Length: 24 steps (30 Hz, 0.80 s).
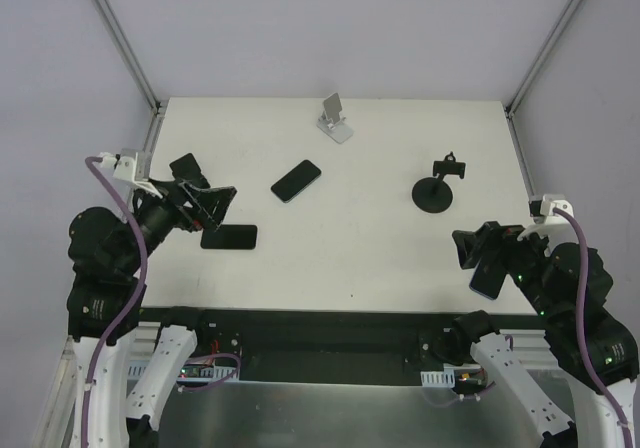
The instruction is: Place the phone on the phone stand
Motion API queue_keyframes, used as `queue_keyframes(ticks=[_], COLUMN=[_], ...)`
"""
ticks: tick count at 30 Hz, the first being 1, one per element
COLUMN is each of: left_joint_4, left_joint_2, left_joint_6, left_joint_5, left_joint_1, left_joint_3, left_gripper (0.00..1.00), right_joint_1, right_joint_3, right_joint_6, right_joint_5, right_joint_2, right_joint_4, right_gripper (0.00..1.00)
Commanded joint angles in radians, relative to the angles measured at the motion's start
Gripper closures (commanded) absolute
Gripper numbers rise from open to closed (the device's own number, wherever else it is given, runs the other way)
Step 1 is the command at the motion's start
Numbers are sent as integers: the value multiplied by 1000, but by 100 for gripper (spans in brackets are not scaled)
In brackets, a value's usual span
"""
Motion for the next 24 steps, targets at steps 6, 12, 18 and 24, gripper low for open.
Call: queue_keyframes(ticks=[6, 12, 18, 24], left_joint_4=[-104, -196, -242, -245], left_joint_2=[97, 270, 445, 633], left_joint_6=[1, 96, 96, 28], left_joint_5=[-84, -238, -486, -514], left_joint_1=[10, 13, 105, 143], left_joint_3=[-40, -30, -33, 36], left_gripper=[1, 1, 1, 1], right_joint_1=[-4, -4, -4, -4], right_joint_3=[-14, -33, -39, -97], right_joint_6=[-17, -38, -29, -9], right_joint_5=[-26, -151, -239, -265], right_joint_2=[24, 40, 73, 43], right_joint_4=[84, 161, 161, 196], right_gripper=[4, 4, 4, 4])
